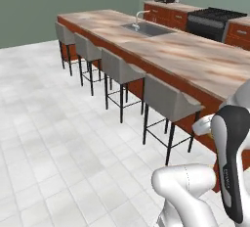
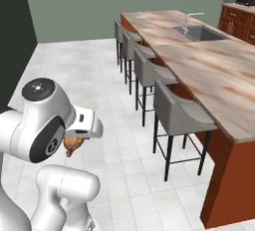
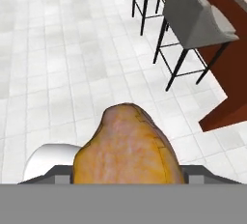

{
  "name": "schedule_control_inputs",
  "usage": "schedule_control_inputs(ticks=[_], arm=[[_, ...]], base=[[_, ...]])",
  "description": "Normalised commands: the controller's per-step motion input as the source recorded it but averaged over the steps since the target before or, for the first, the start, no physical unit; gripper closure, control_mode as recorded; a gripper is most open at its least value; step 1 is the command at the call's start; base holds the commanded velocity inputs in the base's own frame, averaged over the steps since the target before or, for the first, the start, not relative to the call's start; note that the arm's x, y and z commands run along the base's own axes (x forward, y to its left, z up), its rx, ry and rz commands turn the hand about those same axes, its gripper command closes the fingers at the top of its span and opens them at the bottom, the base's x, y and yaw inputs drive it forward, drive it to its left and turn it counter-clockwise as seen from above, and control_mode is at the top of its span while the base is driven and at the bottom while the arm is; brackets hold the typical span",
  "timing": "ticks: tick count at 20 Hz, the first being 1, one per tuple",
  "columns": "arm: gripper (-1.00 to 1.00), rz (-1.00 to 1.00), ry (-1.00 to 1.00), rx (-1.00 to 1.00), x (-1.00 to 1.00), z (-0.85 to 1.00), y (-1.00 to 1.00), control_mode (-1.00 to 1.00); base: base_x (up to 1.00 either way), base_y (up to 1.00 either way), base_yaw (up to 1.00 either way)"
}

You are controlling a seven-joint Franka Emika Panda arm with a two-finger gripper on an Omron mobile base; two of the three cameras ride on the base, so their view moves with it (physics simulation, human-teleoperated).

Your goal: Take the chicken drumstick from the fridge and place it on the digital scale on the counter by the fridge. Wait a few seconds for a reading, then move it to the plate on the dining counter.

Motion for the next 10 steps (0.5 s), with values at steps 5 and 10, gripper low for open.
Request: schedule_control_inputs(ticks=[5, 10], arm=[[1.00, 0.00, 0.00, 0.00, 0.00, 0.00, 0.00, 1.00], [1.00, 0.00, 0.00, 0.00, 0.00, 0.00, 0.00, 1.00]], base=[[1.00, 1.00, -0.31], [1.00, 1.00, -0.30]])
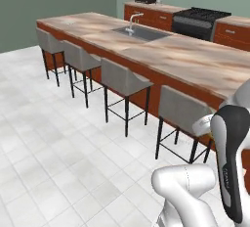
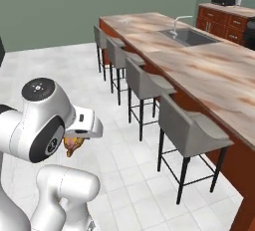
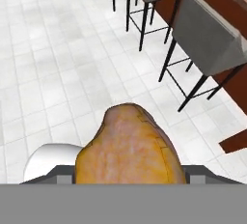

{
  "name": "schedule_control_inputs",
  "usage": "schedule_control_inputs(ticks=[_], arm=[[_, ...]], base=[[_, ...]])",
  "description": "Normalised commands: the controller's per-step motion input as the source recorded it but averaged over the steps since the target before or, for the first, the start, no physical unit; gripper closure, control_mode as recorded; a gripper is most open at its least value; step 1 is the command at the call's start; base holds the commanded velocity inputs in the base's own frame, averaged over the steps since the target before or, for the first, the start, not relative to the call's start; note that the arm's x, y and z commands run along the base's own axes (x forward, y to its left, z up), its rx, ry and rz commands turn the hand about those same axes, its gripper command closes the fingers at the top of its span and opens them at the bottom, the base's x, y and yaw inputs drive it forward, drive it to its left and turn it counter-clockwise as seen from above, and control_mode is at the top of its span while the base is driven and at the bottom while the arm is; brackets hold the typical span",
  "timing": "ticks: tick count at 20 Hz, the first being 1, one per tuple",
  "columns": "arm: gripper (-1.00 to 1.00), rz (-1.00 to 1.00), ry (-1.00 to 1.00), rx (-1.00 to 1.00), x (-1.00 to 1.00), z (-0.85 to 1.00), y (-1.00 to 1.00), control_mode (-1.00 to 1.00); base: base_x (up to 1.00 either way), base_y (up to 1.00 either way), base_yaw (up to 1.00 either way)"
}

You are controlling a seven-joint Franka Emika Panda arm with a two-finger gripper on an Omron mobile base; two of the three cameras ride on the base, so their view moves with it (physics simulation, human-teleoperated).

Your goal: Take the chicken drumstick from the fridge and place it on the digital scale on the counter by the fridge. Wait a few seconds for a reading, then move it to the plate on the dining counter.

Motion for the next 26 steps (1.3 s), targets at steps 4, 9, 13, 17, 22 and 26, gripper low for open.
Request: schedule_control_inputs(ticks=[4, 9, 13, 17, 22, 26], arm=[[1.00, 0.00, 0.00, 0.00, 0.00, 0.00, 0.00, 1.00], [1.00, 0.00, 0.00, 0.00, 0.00, 0.00, 0.00, 1.00], [1.00, 0.00, 0.00, 0.00, 0.00, 0.00, 0.00, 1.00], [1.00, 0.00, 0.00, 0.00, 0.00, 0.00, 0.00, 1.00], [1.00, 0.00, 0.00, 0.00, 0.00, 0.00, 0.00, 1.00], [1.00, 0.00, 0.00, 0.00, 0.00, 0.00, 0.00, 1.00]], base=[[1.00, 1.00, -0.29], [1.00, 1.00, -0.28], [1.00, 1.00, -0.27], [1.00, 1.00, -0.27], [1.00, 1.00, -0.28], [1.00, 1.00, -0.28]])
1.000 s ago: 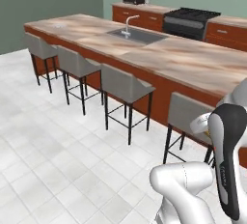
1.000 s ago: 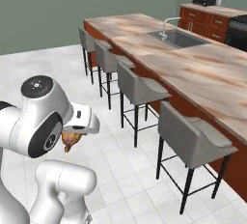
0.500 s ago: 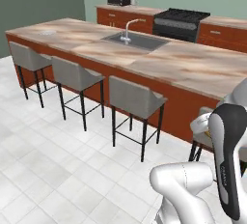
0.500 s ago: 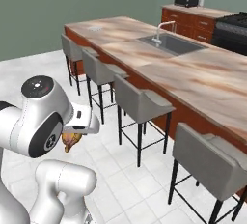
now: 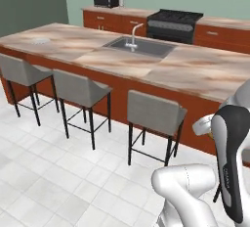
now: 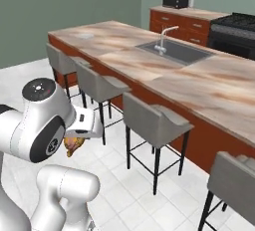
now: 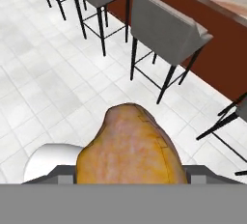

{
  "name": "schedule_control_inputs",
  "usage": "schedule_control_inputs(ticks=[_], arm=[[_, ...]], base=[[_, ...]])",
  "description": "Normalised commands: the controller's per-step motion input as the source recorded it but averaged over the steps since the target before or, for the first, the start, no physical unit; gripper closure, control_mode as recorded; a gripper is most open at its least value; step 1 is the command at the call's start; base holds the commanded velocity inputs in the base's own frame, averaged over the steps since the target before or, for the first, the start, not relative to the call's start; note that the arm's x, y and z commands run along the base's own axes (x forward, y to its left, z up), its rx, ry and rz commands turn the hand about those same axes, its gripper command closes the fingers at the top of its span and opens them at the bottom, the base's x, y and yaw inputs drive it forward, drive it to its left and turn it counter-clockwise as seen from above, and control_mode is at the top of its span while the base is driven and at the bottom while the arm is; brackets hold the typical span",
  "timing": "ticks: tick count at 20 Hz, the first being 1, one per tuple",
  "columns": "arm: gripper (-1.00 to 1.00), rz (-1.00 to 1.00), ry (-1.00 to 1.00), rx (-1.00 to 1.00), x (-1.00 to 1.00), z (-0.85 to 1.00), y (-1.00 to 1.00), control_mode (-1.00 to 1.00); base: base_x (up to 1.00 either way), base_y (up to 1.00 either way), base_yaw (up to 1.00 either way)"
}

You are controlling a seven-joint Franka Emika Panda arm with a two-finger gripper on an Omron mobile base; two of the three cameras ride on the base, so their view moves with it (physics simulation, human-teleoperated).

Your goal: Take the chicken drumstick from the fridge and place it on the digital scale on the counter by the fridge. Wait a few seconds for a reading, then move it to the plate on the dining counter.

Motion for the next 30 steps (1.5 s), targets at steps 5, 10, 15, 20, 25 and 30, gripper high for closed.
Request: schedule_control_inputs(ticks=[5, 10, 15, 20, 25, 30], arm=[[1.00, 0.00, 0.00, 0.00, 0.00, 0.00, 0.00, 1.00], [1.00, 0.00, 0.00, 0.00, 0.00, 0.00, 0.00, 1.00], [1.00, 0.00, 0.00, 0.00, 0.00, 0.00, 0.00, 1.00], [1.00, 0.00, 0.00, 0.00, 0.00, 0.00, 0.00, 1.00], [1.00, 0.00, 0.00, 0.00, 0.00, 0.00, 0.00, 1.00], [1.00, 0.00, 0.00, 0.00, 0.00, 0.00, 0.00, 1.00]], base=[[1.00, 1.00, -0.27], [1.00, 1.00, -0.27], [1.00, 1.00, -0.27], [1.00, 1.00, -0.27], [1.00, 1.00, -0.28], [1.00, 1.00, -0.28]])
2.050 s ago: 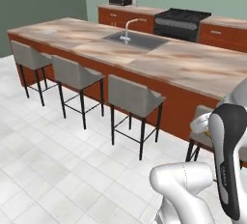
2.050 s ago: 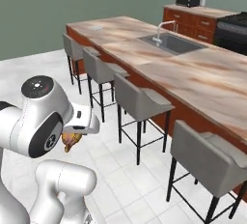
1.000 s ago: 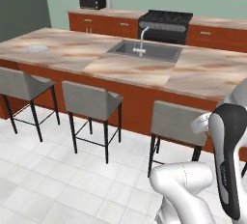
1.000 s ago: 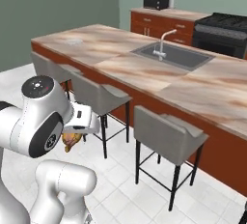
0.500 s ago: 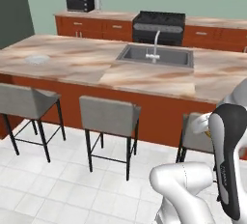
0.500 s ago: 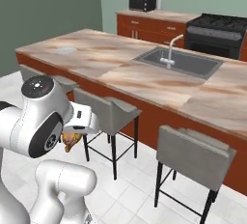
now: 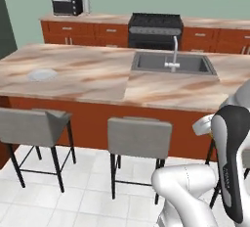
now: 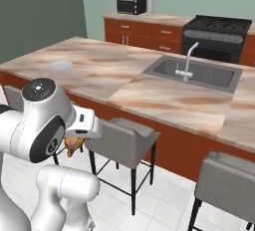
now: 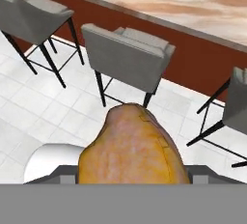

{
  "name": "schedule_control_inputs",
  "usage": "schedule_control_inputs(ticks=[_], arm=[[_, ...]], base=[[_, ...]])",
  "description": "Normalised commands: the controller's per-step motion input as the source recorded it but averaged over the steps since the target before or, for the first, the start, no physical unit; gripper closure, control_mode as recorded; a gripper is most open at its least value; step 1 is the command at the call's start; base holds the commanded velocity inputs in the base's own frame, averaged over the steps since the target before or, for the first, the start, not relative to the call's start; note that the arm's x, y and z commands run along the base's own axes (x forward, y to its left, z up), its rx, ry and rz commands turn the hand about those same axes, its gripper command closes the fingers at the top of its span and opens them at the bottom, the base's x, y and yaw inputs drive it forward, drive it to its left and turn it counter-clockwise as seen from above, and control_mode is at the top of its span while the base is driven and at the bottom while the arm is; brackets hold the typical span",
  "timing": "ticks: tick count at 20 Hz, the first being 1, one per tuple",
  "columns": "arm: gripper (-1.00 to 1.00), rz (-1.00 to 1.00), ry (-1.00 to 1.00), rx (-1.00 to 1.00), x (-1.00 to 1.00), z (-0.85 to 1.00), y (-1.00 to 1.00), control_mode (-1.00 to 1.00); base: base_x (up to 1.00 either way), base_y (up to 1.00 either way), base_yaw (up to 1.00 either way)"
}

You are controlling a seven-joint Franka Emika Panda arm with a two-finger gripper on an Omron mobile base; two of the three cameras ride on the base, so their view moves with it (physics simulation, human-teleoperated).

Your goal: Take the chicken drumstick from the fridge and place it on the digital scale on the counter by the fridge. Wait a few seconds for a reading, then move it to the plate on the dining counter.

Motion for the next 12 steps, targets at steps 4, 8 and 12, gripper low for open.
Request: schedule_control_inputs(ticks=[4, 8, 12], arm=[[1.00, 0.00, 0.00, 0.00, 0.00, 0.00, 0.00, 1.00], [1.00, 0.00, 0.00, 0.00, 0.00, 0.00, 0.00, 1.00], [1.00, 0.00, 0.00, 0.00, 0.00, 0.00, 0.00, 1.00]], base=[[1.00, 1.00, -0.28], [0.99, 1.00, -0.29], [0.55, 1.00, -0.29]])
